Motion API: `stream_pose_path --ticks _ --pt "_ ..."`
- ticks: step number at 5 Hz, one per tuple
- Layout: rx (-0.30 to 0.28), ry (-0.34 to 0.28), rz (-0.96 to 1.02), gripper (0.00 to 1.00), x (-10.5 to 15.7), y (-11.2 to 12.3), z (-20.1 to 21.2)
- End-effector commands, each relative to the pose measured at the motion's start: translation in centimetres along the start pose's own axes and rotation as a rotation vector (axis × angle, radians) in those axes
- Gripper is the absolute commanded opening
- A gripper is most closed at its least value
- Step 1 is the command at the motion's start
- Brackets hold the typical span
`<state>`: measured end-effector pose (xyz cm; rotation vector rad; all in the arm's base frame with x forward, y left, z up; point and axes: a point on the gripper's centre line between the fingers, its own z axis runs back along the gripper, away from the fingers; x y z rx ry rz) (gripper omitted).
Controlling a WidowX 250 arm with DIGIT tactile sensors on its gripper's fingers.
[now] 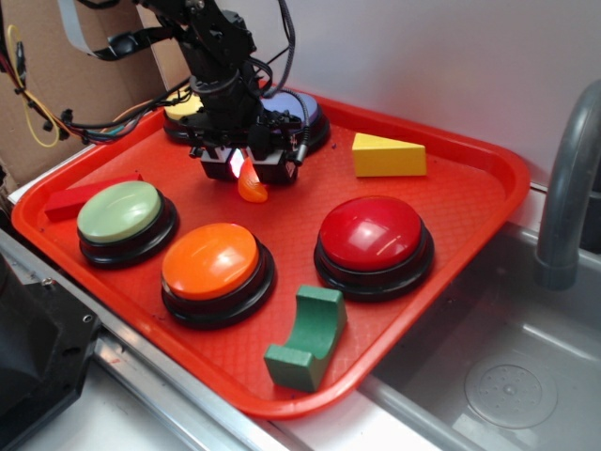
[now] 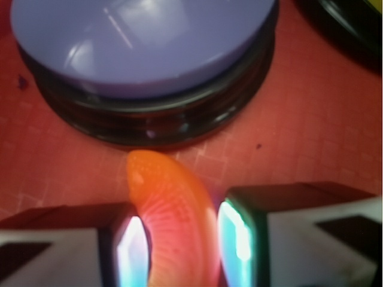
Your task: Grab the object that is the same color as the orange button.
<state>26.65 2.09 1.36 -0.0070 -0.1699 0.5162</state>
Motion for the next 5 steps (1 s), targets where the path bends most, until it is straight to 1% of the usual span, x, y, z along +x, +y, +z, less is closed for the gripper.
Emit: stream_pose_path --ticks 1,2,3,4,5 --pt "0.032 -0.034 0.076 0.0 0.6 0.1 1.7" --pt "0.045 -0.057 0.146 0.0 1.1 -0.1 3.8" --pt "0.045 -0.068 0.223 0.0 1.7 -0.4 6.7" --pt "0.048 -0.109 0.233 0.0 1.9 -1.1 9.5" --pt "0.01 -0.077 0.222 0.0 2.2 -1.8 13.1"
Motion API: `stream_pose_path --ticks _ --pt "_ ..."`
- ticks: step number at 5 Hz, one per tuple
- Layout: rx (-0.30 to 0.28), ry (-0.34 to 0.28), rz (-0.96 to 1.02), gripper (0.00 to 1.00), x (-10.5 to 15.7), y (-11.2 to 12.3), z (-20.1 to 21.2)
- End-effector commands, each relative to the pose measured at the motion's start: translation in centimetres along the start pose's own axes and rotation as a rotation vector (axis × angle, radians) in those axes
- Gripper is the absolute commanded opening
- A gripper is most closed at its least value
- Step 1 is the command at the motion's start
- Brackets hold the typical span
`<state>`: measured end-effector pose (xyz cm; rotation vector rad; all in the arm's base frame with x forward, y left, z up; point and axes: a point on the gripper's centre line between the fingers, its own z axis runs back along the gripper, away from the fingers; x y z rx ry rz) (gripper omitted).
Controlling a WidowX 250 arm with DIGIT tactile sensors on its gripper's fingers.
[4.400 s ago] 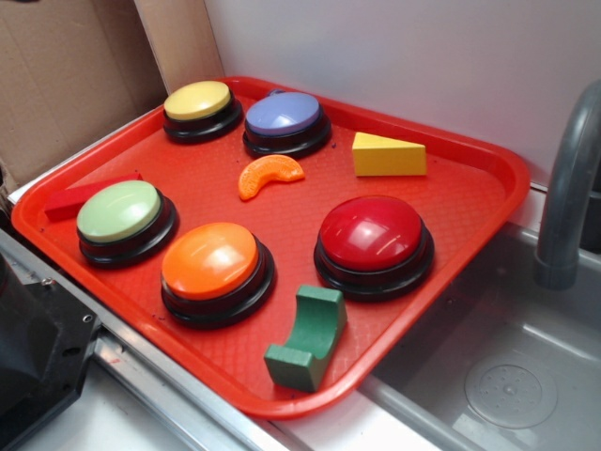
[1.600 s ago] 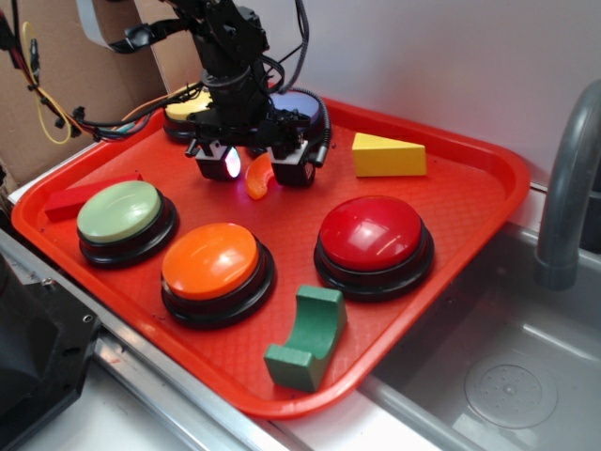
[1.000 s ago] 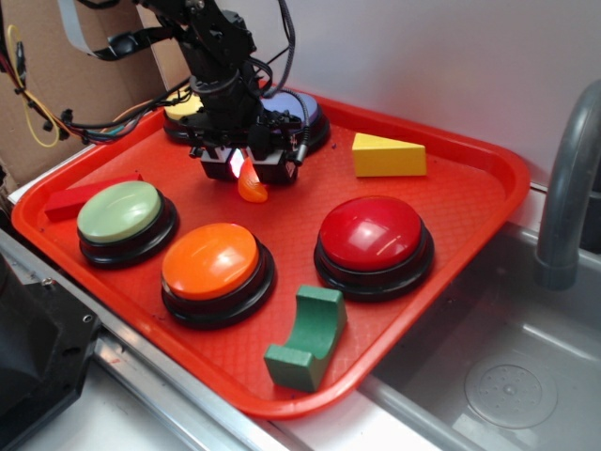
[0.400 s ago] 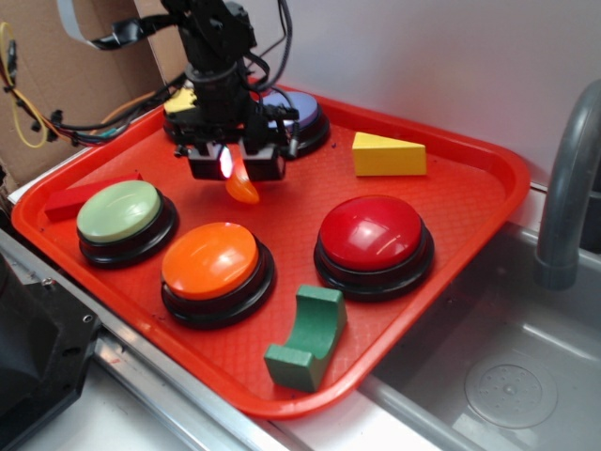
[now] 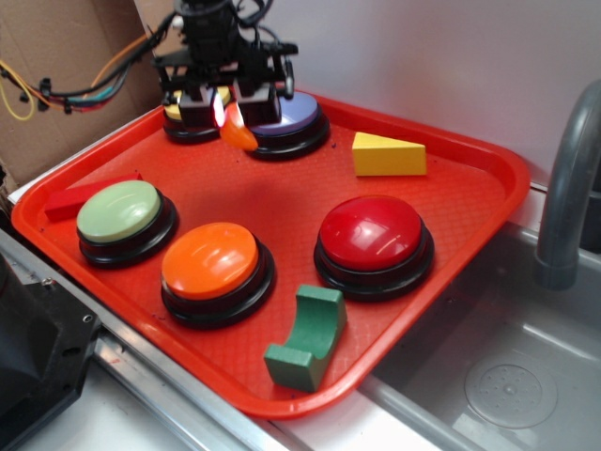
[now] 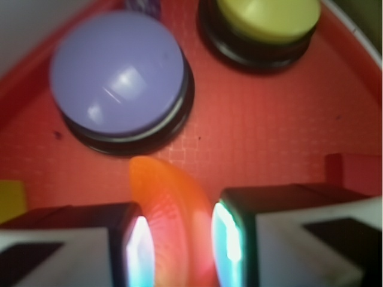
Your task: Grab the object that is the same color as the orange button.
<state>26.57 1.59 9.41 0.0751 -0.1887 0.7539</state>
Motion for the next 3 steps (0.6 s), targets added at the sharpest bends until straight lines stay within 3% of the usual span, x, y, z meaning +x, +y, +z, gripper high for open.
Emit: stream_pose_path --ticks 1,2,3 --pt "-0.111 -0.024 -0.032 0.0 1.0 -1.1 7.8" --pt "-0.151 -0.027 -0.037 0.0 0.5 -0.8 9.0" --pt "-0.15 0.035 -0.009 0.0 0.8 -0.3 8.7"
